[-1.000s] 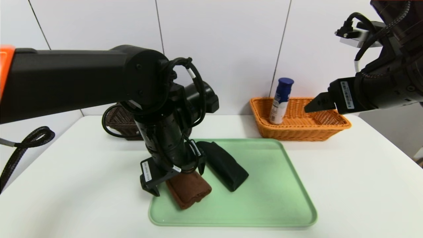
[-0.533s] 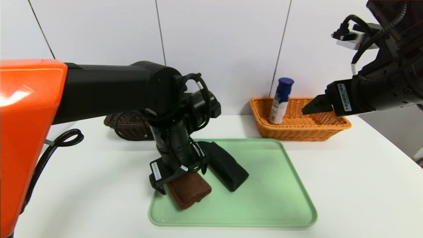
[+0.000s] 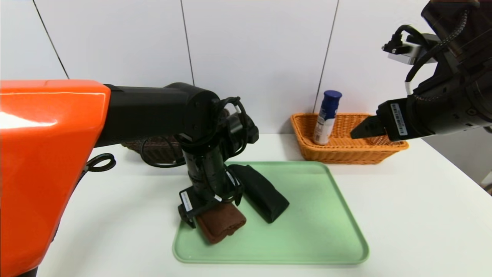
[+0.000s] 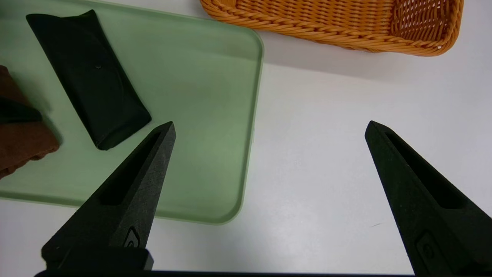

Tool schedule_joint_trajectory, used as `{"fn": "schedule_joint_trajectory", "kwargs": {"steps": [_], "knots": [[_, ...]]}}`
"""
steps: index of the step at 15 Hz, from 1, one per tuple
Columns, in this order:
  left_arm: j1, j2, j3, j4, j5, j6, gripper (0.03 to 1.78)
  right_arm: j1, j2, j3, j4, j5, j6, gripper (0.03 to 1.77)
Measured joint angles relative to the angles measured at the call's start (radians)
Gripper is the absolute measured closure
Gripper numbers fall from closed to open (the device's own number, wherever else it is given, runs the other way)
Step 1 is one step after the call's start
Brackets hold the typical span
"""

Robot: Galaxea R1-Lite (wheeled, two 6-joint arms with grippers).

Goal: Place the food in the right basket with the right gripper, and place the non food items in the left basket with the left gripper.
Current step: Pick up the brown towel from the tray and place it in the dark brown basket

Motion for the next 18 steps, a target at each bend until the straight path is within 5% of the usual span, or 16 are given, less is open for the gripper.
{"fn": "schedule_joint_trajectory", "kwargs": {"steps": [10,14,18], "knots": [[0.023,0.036,0.011,-0.001,-0.007,0.007,0.12,0.0,-0.007,0.021,-0.002,0.0,0.001,0.1],[0.024,0.044,0.014,-0.002,-0.014,0.012,0.76,0.001,-0.016,0.032,-0.002,0.001,0.002,0.1],[0.024,0.05,0.03,-0.003,-0.014,0.053,1.13,0.002,-0.025,0.039,-0.002,0.001,0.002,0.1]]}}
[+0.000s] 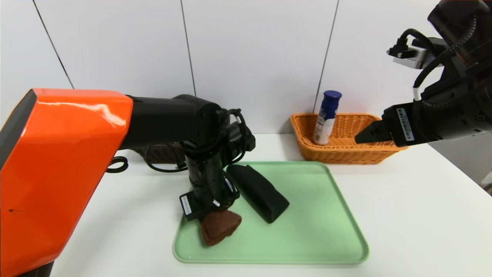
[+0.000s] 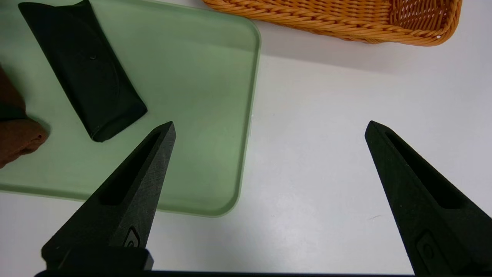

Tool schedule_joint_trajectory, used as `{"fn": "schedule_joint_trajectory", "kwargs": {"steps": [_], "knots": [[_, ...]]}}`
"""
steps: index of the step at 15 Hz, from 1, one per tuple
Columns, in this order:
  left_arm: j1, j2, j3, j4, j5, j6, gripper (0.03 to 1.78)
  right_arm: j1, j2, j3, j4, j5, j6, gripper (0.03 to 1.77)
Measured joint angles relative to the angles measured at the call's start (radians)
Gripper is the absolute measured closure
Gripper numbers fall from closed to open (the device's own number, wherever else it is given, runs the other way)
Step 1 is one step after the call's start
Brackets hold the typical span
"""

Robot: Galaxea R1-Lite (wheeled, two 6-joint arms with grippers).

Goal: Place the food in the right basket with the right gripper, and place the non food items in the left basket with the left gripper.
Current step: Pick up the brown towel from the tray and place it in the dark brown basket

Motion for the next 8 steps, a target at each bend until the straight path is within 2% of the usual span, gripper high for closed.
{"fn": "schedule_joint_trajectory", "kwargs": {"steps": [3,8], "knots": [[-0.001,-0.004,0.001,0.004,0.008,0.046,1.17,0.0,-0.005,0.002,0.0,0.001,0.0,0.1],[-0.004,-0.056,-0.007,0.015,0.056,0.112,1.23,0.0,-0.01,0.006,0.0,0.001,0.0,0.1]]}}
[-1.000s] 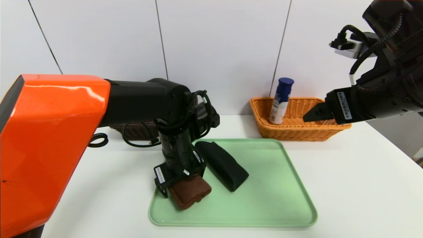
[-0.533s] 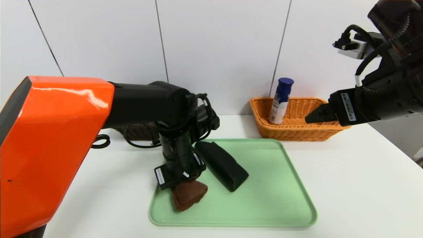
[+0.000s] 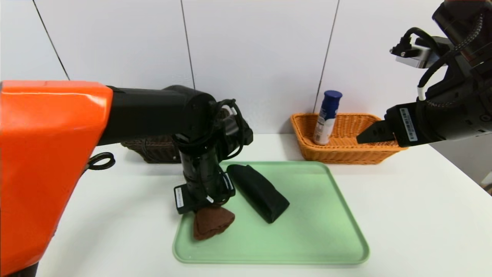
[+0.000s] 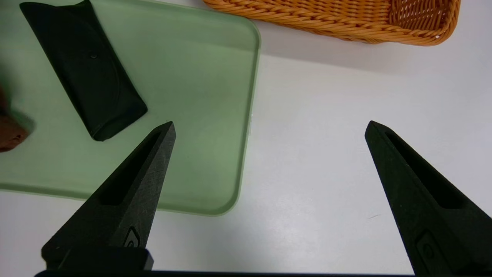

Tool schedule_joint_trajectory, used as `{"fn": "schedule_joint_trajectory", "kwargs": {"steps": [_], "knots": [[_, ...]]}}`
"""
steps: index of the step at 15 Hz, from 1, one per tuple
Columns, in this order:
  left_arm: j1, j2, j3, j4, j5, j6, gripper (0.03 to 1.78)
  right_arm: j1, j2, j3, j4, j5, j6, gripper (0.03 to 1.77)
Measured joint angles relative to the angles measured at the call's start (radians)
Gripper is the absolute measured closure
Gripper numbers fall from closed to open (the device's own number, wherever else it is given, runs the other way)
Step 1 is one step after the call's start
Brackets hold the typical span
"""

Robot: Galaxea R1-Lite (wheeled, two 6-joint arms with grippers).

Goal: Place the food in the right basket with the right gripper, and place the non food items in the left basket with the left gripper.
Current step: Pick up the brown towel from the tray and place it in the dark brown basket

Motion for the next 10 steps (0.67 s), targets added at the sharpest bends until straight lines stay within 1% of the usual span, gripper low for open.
{"fn": "schedule_joint_trajectory", "kwargs": {"steps": [3,7,10], "knots": [[-0.001,-0.072,-0.033,0.001,0.021,0.058,1.23,0.0,0.0,0.001,-0.015,0.0,-0.001,0.1],[0.002,-0.196,-0.043,0.0,0.047,0.127,1.23,0.002,0.0,0.002,-0.023,-0.001,-0.001,0.1],[0.046,-0.269,-0.064,-0.026,0.113,0.229,1.23,0.005,0.001,0.002,-0.035,0.0,-0.001,0.1]]}}
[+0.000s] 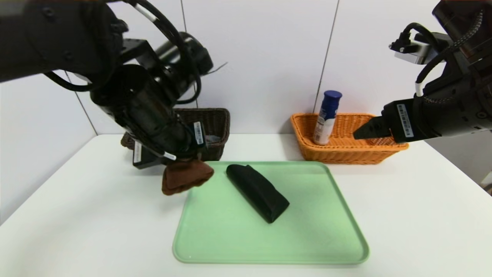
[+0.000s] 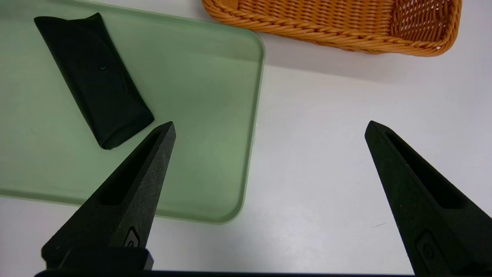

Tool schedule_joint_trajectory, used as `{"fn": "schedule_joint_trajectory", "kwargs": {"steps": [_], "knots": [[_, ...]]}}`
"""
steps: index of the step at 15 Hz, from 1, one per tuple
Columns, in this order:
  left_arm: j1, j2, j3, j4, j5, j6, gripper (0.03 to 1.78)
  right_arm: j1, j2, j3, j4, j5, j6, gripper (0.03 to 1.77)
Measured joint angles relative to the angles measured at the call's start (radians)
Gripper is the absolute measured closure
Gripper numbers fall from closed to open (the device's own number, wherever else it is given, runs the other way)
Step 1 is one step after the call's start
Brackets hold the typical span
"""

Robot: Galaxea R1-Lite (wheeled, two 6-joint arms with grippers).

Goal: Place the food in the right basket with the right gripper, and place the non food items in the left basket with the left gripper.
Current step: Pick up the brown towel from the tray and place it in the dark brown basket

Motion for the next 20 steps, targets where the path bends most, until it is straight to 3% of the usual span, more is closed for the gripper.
{"fn": "schedule_joint_trajectory", "kwargs": {"steps": [4,9,20], "knots": [[0.117,-0.061,-0.013,-0.111,0.016,0.128,1.23,-0.001,-0.004,0.001,0.0,0.0,0.013,0.1],[0.288,-0.053,-0.014,-0.351,0.02,0.197,1.23,0.0,-0.005,0.008,0.0,-0.001,0.02,0.1],[0.414,0.199,-0.013,-0.66,0.071,0.269,1.23,0.001,-0.004,0.018,-0.011,-0.001,0.021,0.1]]}}
